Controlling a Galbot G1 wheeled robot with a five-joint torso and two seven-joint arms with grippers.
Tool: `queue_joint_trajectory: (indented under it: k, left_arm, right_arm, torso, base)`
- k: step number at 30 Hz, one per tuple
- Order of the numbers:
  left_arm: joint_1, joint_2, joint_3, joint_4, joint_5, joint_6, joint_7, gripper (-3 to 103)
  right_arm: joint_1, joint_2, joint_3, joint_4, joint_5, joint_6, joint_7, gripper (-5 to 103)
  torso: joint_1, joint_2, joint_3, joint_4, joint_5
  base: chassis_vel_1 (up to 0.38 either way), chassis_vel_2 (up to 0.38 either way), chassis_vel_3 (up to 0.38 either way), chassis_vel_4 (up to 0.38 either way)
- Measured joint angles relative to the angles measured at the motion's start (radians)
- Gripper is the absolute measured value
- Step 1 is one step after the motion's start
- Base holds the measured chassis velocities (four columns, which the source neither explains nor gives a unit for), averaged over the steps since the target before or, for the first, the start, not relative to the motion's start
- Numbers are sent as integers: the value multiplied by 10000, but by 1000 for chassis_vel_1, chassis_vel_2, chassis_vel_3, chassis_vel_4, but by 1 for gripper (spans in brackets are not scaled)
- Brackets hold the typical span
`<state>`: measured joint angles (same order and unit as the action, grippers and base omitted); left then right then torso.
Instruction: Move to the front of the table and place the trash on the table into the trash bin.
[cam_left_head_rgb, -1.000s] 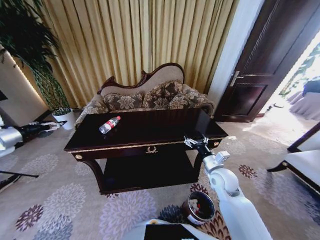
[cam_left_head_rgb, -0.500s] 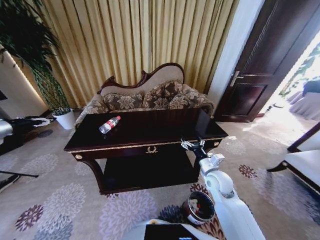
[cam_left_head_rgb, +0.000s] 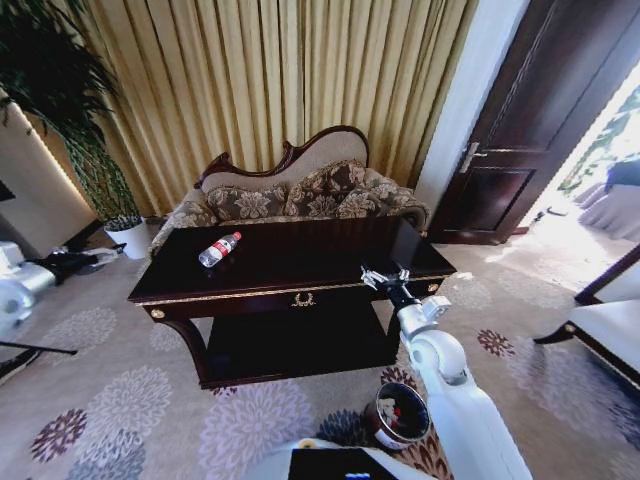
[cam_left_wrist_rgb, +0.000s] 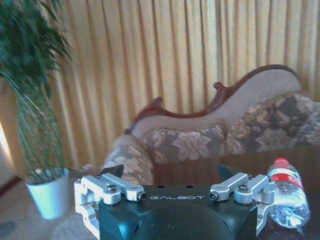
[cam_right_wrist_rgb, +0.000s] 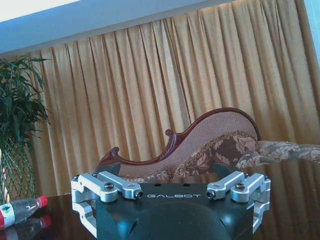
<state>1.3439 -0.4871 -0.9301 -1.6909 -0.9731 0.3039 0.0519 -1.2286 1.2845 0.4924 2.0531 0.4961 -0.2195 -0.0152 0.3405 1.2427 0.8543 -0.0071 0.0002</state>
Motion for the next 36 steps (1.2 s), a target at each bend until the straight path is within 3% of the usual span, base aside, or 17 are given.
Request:
queue_joint_trajectory:
  k: [5, 8, 15, 17, 19, 20, 21, 24, 33, 36]
  left_arm:
    - [-104, -624, 372, -578, 321, -267, -687, 100]
    - [-536, -1190, 1025, -1141, 351, -444, -1429, 100]
    - [-1120, -1624, 1911, -1554, 252, -62, -1782, 100]
    - [-2197, -1629, 2937, -782, 128, 259, -1969, 100]
    - [-2425, -1622, 3129, -597, 119, 279, -1976, 100]
    - [-3211, -1616, 3821, 49, 113, 262, -2018, 100]
    - [-3211, -1616, 3821, 49, 113, 262, -2018, 100]
    - [-4547, -1747, 5025, 1064, 114, 175, -2027, 100]
    - [-6378, -2132, 6721, 2125, 127, 125, -1782, 100]
    - [-7088, -2251, 7217, 2311, 50, 576, -1698, 100]
  right_arm:
    - [-8, 23, -36, -3, -16, -22, 1, 100]
    - [-46, 27, 4, -32, -42, -23, -6, 100]
    - [-56, -3, 83, -38, -43, -16, -11, 100]
    - [-83, -43, 173, -63, -38, 1, -22, 100]
    - [-84, -48, 187, -75, -37, 4, -23, 100]
    - [-91, -66, 226, -93, -34, 19, -28, 100]
    - [-91, -66, 226, -93, -34, 19, -28, 100]
    - [-96, -144, 313, -140, -17, 29, -30, 100]
    - [-49, -287, 499, -311, 7, 49, -31, 100]
    - [-29, -290, 528, -376, 8, 55, -30, 100]
  torso:
    - [0, 0, 0, 3, 0]
    - [0, 0, 0, -1, 1]
    - [0, -1, 1, 3, 2]
    - [0, 0, 0, 1, -1]
    - [0, 1, 0, 2, -1]
    - [0, 1, 1, 1, 1]
    - [0, 1, 1, 1, 1]
    - [1, 0, 2, -1, 1]
    - [0, 0, 1, 1, 0]
    - [1, 0, 2, -1, 0]
  base:
    - [0, 0, 0, 0]
    - [0, 0, 0, 0]
    - [0, 0, 0, 0]
    - [0, 0, 0, 0]
    - [0, 0, 0, 0]
    - [0, 0, 0, 0]
    - [0, 0, 0, 0]
    - [0, 0, 0, 0]
    - [0, 0, 0, 0]
    - [0, 0, 0, 0]
